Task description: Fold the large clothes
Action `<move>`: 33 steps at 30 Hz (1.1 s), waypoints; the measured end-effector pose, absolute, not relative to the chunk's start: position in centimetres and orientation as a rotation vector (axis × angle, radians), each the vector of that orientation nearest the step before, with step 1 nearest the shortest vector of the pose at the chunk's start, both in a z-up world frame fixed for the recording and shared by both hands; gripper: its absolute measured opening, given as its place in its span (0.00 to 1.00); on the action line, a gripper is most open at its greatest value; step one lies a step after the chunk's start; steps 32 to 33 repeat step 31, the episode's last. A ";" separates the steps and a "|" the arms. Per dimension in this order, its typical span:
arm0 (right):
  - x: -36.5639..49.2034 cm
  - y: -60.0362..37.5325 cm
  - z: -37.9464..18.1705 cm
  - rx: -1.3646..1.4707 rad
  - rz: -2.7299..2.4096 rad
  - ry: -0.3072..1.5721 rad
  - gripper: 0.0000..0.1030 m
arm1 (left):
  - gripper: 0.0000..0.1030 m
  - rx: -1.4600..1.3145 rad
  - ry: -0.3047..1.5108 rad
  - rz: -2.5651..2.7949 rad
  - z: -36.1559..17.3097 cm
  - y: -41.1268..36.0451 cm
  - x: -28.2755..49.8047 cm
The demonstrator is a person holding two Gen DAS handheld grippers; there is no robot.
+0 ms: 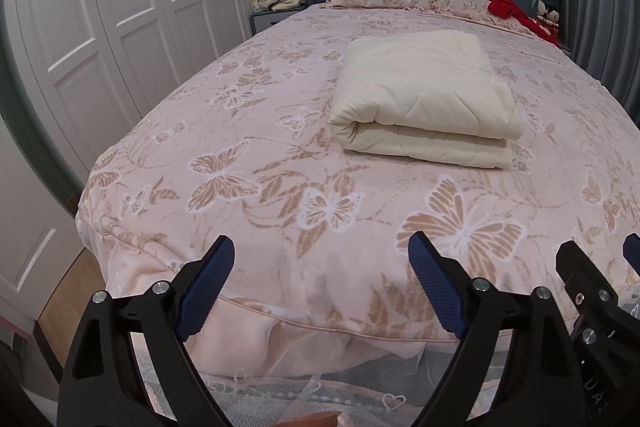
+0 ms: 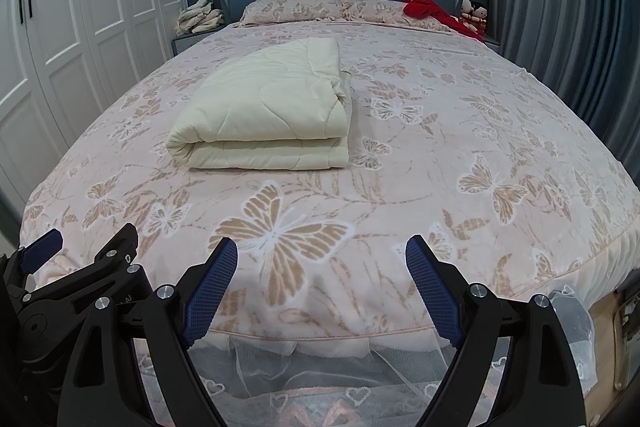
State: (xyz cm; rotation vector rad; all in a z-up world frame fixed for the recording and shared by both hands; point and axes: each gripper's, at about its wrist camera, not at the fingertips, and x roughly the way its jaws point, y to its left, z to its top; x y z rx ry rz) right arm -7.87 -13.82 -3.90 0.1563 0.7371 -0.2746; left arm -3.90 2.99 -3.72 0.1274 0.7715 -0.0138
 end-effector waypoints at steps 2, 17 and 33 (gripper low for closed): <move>-7.8 -13.9 -3.9 0.157 -0.276 0.739 0.82 | 0.83 0.129 0.770 -0.013 -3.7 3.0 -3.9; -7.8 -13.8 -3.9 0.152 -0.275 0.738 0.82 | 0.83 0.124 0.777 -0.002 -3.8 3.0 -3.8; -7.8 -13.9 -3.9 0.153 -0.275 0.738 0.82 | 0.78 0.125 0.783 -0.014 -3.9 2.6 -3.8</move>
